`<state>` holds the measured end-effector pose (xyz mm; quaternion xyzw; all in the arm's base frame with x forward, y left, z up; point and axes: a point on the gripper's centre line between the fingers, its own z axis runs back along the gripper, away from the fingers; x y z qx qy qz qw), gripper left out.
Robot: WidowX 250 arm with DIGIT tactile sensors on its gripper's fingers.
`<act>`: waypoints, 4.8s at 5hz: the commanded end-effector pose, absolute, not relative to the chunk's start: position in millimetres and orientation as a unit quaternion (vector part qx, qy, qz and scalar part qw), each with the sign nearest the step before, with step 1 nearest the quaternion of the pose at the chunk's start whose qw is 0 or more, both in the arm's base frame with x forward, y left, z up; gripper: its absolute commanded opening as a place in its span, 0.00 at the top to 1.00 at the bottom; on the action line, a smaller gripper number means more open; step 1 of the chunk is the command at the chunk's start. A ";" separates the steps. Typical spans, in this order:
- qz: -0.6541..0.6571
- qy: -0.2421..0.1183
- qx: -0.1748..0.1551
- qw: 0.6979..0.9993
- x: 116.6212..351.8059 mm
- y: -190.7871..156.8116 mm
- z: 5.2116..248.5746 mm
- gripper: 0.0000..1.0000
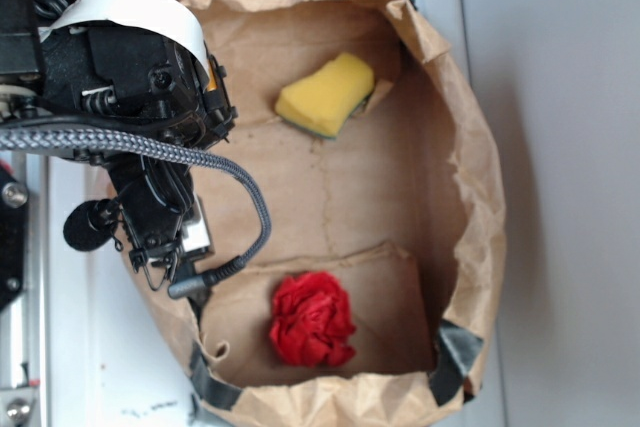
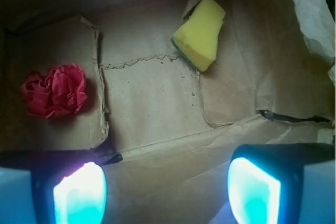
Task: Grab the green sponge.
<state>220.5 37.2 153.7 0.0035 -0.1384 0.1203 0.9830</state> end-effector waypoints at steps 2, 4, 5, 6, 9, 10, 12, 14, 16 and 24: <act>0.136 -0.152 0.007 0.979 223.7 45.8 163.4 0.00; 0.136 -0.152 0.007 0.979 223.7 45.8 163.4 0.00; 0.145 -0.158 0.005 0.977 272.6 36.4 155.0 0.00; 0.153 -0.158 0.007 0.975 322.6 27.2 142.6 0.00; 0.140 -0.196 0.004 0.971 402.3 22.9 113.5 0.00; 0.101 -0.207 -0.019 0.973 373.1 34.6 124.1 0.00; 0.088 -0.215 -0.022 0.972 347.3 46.7 130.2 0.00; 0.101 -0.208 -0.009 0.973 311.7 53.3 136.4 0.00; 0.122 -0.210 0.017 0.970 285.6 62.6 131.5 0.00; 0.258 -0.193 0.056 0.945 275.4 95.2 98.1 0.00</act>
